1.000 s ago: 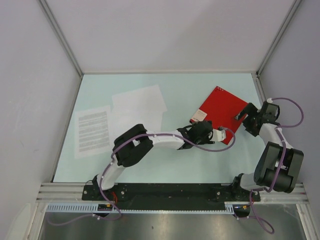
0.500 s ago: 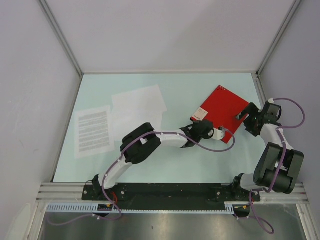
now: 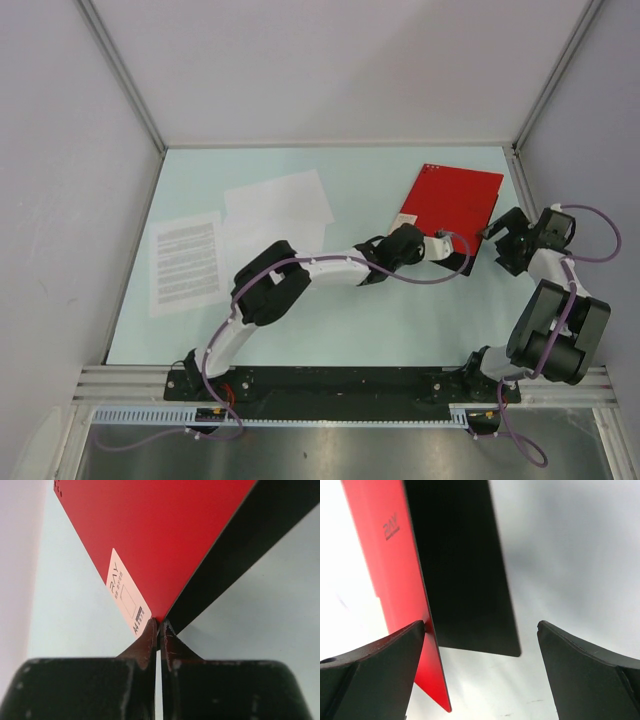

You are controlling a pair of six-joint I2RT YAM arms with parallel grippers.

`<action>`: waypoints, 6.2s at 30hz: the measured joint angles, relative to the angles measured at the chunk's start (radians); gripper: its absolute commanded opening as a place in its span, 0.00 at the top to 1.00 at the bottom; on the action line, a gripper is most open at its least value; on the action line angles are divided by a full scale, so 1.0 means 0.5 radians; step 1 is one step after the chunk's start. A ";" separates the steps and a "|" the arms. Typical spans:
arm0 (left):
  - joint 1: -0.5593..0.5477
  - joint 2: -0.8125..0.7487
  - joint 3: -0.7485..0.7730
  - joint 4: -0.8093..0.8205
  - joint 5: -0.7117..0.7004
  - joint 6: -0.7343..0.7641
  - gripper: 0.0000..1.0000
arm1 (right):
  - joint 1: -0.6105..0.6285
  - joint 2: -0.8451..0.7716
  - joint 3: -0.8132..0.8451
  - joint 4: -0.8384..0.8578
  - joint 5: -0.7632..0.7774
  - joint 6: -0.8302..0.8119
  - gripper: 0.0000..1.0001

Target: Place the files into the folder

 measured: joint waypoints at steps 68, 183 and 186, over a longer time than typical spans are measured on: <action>0.291 -1.698 -1.057 -0.053 0.696 -2.228 0.25 | 1.104 0.765 1.381 -0.109 -0.131 -0.043 0.00; 0.507 0.356 0.494 -0.279 1.334 -2.535 0.59 | 0.754 0.874 0.676 -0.216 0.343 -0.235 0.96; 0.507 0.355 0.493 -0.275 1.344 -2.523 0.60 | 0.732 0.828 0.634 -0.215 0.300 -0.225 0.76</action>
